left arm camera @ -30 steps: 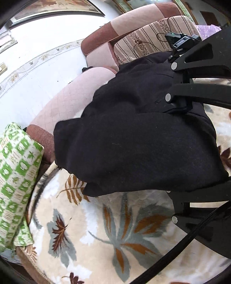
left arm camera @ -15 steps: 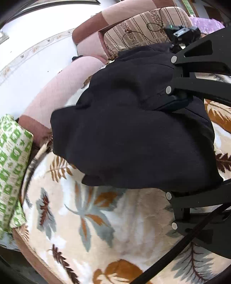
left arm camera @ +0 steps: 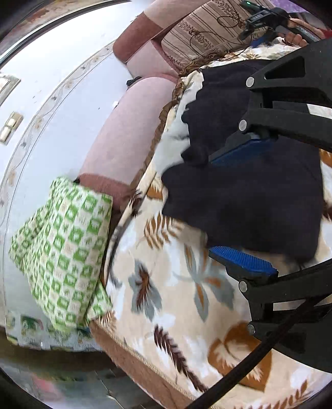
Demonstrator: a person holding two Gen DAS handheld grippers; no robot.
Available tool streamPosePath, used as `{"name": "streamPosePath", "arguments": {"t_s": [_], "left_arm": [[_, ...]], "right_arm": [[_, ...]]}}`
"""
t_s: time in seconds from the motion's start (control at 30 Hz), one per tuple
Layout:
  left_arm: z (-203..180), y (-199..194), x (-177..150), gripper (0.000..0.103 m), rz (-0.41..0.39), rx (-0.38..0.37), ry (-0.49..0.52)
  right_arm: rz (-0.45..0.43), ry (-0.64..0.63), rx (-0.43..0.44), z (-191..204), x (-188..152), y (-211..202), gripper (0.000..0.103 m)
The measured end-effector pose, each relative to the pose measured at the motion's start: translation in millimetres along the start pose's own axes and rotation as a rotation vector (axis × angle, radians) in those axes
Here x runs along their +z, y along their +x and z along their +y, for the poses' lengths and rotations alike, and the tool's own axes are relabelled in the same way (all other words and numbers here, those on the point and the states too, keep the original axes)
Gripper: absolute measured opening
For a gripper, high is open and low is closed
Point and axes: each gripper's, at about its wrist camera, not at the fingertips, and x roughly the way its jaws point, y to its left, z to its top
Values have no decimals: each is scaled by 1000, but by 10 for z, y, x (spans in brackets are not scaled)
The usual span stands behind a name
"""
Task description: Fold large clothes
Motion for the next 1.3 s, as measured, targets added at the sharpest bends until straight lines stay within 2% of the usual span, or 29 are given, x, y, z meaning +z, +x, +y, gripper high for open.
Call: {"name": "streamPosePath", "arguments": {"t_s": [0.1,0.17,0.2,0.27,0.33,0.37,0.4,0.47,0.5,0.53,0.57,0.6,0.63,0.67,0.73,0.77,0.8,0.83,0.9,0.97,1.07,1.17,1.3], "left_arm": [[-293,314,42,65,31,-52,25],[-446,610,67,65,58,-73,58],[-470,737,53,65,65,-72,67],[-484,1057,47,65,94,-26,87],[-451,1348,58,65,141,71,111],[-424,1422,72,66,155,87,100],[-371,1502,97,66,174,107,72],[-259,1597,119,66,187,170,30],[-197,1644,126,71,190,180,12],[-131,1687,126,72,200,167,-10],[-34,1733,121,73,218,142,-57],[28,1739,115,73,224,121,-84],[63,1742,120,73,223,105,-100],[74,1737,116,74,218,95,-104],[34,1711,102,74,206,98,-90],[7,1693,98,74,199,97,-78],[0,1670,102,74,194,96,-73],[-12,1628,107,74,185,94,-70],[-55,1496,120,74,150,106,-69],[-132,1313,123,74,94,145,-54],[-367,906,101,74,-34,248,18],[-617,484,34,75,-157,324,80],[-861,-178,-253,94,-365,411,171]], "right_arm": [[107,-71,222,501,-98,461,62],[246,-108,362,766,-255,870,61],[318,-150,380,915,-359,1123,61],[375,-256,322,1077,-541,1512,61],[360,-327,259,1135,-556,1719,57],[348,-330,241,1123,-527,1767,53],[333,-292,229,1044,-445,1797,47],[261,-193,173,797,-227,1793,44],[218,-160,145,600,-133,1716,40],[186,-114,123,436,-46,1690,37],[166,-37,98,195,58,1677,27],[162,26,94,-2,142,1655,11],[144,89,83,-197,206,1618,11],[109,137,26,-376,261,1542,11],[66,222,-49,-596,363,1466,18],[51,293,-91,-796,390,1415,31],[45,331,-101,-902,409,1379,49],[36,365,-117,-983,420,1324,52],[7,355,-150,-998,493,1205,52],[-50,268,-201,-877,606,997,53],[-131,135,-258,-545,660,732,57],[-200,61,-243,-243,550,385,67],[-214,-38,-154,241,379,55,76]]}}
